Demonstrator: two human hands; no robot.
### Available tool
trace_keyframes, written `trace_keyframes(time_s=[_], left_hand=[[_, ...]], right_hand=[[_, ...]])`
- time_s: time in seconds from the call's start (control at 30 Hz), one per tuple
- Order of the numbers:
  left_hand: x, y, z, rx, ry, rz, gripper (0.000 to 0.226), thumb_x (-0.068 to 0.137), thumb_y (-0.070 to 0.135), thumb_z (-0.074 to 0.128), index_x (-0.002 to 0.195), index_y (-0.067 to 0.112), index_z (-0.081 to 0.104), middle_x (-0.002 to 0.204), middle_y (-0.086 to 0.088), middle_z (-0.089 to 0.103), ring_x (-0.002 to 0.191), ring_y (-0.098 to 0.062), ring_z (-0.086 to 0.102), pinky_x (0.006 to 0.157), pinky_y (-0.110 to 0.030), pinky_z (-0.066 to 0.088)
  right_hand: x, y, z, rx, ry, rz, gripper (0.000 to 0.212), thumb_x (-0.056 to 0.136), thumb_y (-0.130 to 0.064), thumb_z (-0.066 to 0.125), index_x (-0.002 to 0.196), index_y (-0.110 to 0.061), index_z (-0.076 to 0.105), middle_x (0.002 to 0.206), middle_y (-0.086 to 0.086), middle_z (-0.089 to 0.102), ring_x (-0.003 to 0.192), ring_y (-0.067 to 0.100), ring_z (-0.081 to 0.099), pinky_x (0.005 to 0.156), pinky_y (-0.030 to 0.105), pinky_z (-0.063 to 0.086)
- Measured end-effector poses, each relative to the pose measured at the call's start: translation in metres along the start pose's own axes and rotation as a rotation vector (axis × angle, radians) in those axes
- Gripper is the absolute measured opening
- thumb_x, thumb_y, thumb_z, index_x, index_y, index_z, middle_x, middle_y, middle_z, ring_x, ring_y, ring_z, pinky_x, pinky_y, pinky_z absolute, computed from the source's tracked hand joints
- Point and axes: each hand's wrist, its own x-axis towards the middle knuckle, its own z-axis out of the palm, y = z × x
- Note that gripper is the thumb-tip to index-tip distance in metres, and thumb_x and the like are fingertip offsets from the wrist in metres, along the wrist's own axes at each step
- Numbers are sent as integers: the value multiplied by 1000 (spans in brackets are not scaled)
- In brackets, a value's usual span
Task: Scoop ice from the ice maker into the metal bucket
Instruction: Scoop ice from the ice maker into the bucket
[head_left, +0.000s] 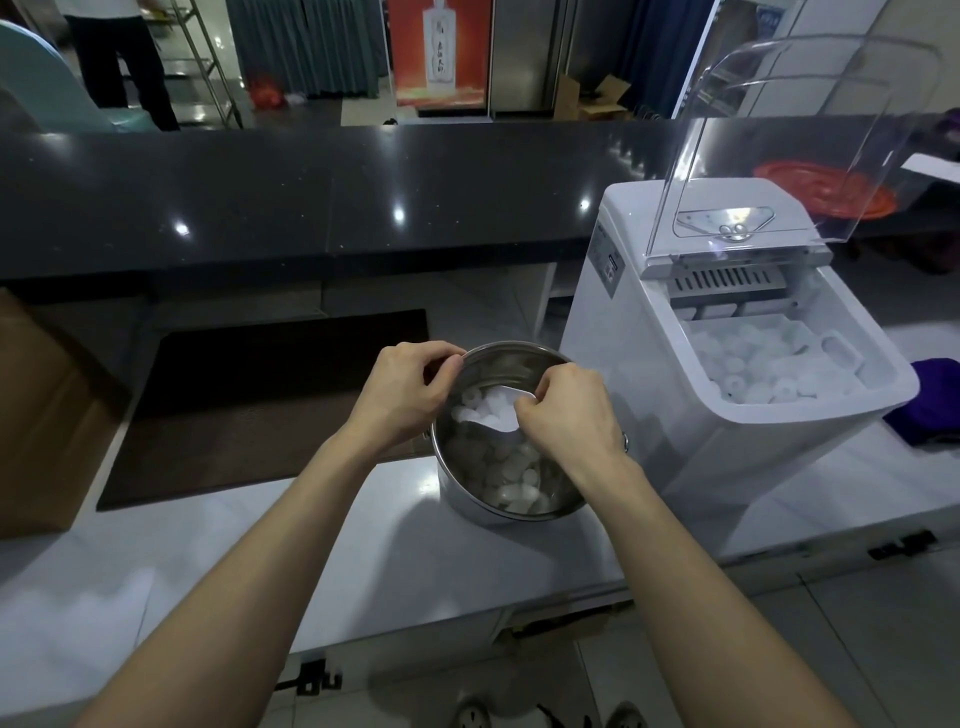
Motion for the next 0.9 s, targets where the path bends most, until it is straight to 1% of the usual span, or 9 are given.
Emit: trace_keyframes(time_s=[0.13, 0.23, 0.33, 0.47, 0.53, 0.6, 0.8, 0.9], left_hand=[[-1, -3, 1, -18, 1, -2, 24, 108, 28, 61, 116, 20, 83, 97, 12, 78, 90, -5, 70, 76, -17, 49], [-2, -6, 5, -18, -18, -6, 25, 108, 29, 61, 116, 21, 83, 99, 10, 79, 91, -7, 71, 78, -23, 53], [-4, -9, 10, -3, -42, -16, 25, 109, 30, 60, 117, 21, 82, 100, 10, 79, 92, -7, 70, 79, -26, 54], [-5, -9, 14, -4, -60, -40, 25, 109, 30, 59, 116, 21, 82, 100, 11, 79, 93, -8, 71, 79, -27, 54], [-4, -9, 14, -2, -64, -54, 25, 108, 30, 60, 114, 23, 83, 99, 11, 79, 93, -9, 71, 80, -29, 54], [-2, -9, 13, 3, -59, -68, 24, 108, 29, 60, 112, 23, 83, 99, 11, 80, 93, -10, 72, 82, -30, 55], [-3, -8, 13, -15, -53, -89, 24, 108, 30, 61, 112, 22, 83, 101, 10, 79, 96, -11, 71, 86, -34, 57], [-3, -8, 9, -20, -39, -80, 25, 109, 33, 59, 112, 24, 82, 101, 9, 75, 97, -12, 68, 87, -38, 56]], right_hand=[[-1, 0, -1, 9, 7, 4, 14, 85, -21, 64, 77, -11, 69, 77, 6, 66, 68, 25, 65, 55, 32, 55], [-2, -1, -4, 16, 35, 4, 16, 84, -21, 61, 76, -8, 68, 76, 9, 66, 68, 29, 65, 60, 40, 61], [-3, -2, -8, 21, 53, -1, 16, 83, -19, 61, 75, -6, 66, 74, 10, 65, 66, 29, 64, 60, 44, 61], [-3, -1, -15, 0, 78, -21, 15, 82, -19, 63, 78, -6, 68, 73, 11, 66, 69, 29, 63, 62, 43, 60], [-4, 0, -18, -8, 84, -16, 15, 80, -19, 65, 77, -5, 68, 71, 11, 65, 69, 30, 62, 60, 44, 60], [-5, 0, -21, -28, 92, -27, 13, 79, -18, 66, 75, -6, 68, 70, 11, 66, 69, 30, 63, 62, 45, 61], [-6, 0, -24, -53, 105, -56, 9, 80, -19, 66, 78, -11, 68, 71, 7, 66, 70, 29, 65, 66, 47, 62], [-9, -1, -29, -67, 101, -72, 10, 80, -20, 65, 78, -10, 68, 72, 7, 66, 71, 29, 65, 67, 46, 61]])
